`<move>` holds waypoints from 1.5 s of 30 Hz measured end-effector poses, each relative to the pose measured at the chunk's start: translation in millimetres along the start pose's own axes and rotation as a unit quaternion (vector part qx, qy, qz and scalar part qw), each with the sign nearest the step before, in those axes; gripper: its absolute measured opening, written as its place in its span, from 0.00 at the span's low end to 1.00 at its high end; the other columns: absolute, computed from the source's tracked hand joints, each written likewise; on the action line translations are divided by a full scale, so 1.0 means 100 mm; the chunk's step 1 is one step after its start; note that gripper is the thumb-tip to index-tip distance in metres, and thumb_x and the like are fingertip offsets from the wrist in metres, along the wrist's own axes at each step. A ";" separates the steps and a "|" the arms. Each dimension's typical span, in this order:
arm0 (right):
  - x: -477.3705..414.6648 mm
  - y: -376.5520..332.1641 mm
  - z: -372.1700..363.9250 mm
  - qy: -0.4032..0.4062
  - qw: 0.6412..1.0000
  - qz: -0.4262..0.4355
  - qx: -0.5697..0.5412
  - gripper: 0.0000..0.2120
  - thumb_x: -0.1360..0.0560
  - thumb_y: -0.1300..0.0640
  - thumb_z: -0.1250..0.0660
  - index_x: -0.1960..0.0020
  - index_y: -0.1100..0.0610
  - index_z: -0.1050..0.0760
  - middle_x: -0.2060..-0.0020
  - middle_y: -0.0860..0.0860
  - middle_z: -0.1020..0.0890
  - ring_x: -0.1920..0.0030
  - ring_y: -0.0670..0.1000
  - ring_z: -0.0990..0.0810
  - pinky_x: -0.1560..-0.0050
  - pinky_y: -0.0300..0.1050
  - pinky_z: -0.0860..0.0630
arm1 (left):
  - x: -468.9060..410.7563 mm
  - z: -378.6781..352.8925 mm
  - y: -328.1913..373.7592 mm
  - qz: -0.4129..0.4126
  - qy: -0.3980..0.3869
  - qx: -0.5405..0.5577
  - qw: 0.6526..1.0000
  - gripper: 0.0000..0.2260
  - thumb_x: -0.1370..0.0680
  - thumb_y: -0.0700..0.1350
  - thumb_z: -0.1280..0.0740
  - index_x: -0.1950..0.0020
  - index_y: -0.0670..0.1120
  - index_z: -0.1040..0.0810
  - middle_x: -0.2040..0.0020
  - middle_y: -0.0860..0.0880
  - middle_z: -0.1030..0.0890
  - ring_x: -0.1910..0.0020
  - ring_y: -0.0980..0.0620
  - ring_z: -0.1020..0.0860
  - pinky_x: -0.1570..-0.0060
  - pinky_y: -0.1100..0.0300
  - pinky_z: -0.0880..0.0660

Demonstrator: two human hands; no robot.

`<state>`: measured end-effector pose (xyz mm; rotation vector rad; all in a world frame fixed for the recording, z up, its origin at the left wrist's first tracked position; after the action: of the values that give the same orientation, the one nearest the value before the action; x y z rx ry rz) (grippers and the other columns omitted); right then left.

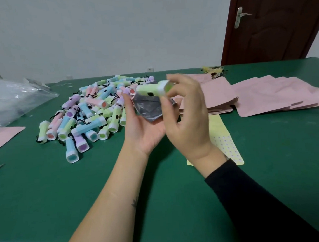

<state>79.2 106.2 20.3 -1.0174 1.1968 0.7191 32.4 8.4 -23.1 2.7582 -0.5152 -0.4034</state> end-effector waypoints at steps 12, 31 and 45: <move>0.07 0.07 -0.04 -0.025 0.997 -0.018 0.068 0.01 0.27 0.67 0.33 0.55 0.65 0.24 0.46 0.58 0.18 0.44 0.54 0.23 0.41 0.47 0.32 | 0.00 -0.05 -0.05 -0.026 0.044 -0.003 0.999 0.42 0.25 0.71 0.42 0.28 0.37 0.32 0.38 0.33 0.24 0.45 0.35 0.19 0.47 0.42 0.20; 0.05 0.74 0.11 -0.100 0.949 -0.297 0.039 0.24 0.24 0.72 0.43 0.31 0.56 0.30 0.37 0.48 0.28 0.41 0.39 0.29 0.36 0.39 0.31 | 0.01 -0.34 -0.12 0.016 -0.012 0.108 0.994 0.48 0.28 0.70 0.34 0.23 0.36 0.42 0.26 0.32 0.36 0.34 0.28 0.31 0.36 0.37 0.29; 0.16 0.86 -0.02 -0.084 0.862 -0.459 -0.199 0.11 0.19 0.62 0.46 0.52 0.58 0.24 0.53 0.56 0.22 0.53 0.51 0.22 0.40 0.48 0.25 | 0.02 -0.40 -0.34 0.105 -0.050 0.084 0.990 0.53 0.30 0.74 0.37 0.22 0.35 0.44 0.25 0.30 0.41 0.25 0.28 0.45 0.34 0.33 0.37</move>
<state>6.6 138.0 -16.5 -1.6525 0.2949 0.2651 57.6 47.6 1.8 2.8138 -0.8951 -0.4664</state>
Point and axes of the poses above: each hand's wrist, its own x-axis away from the middle knuckle, its own z-axis out of the back of the hand, y = z × x, the point moved 4 cm from there along -x, towards the middle knuckle
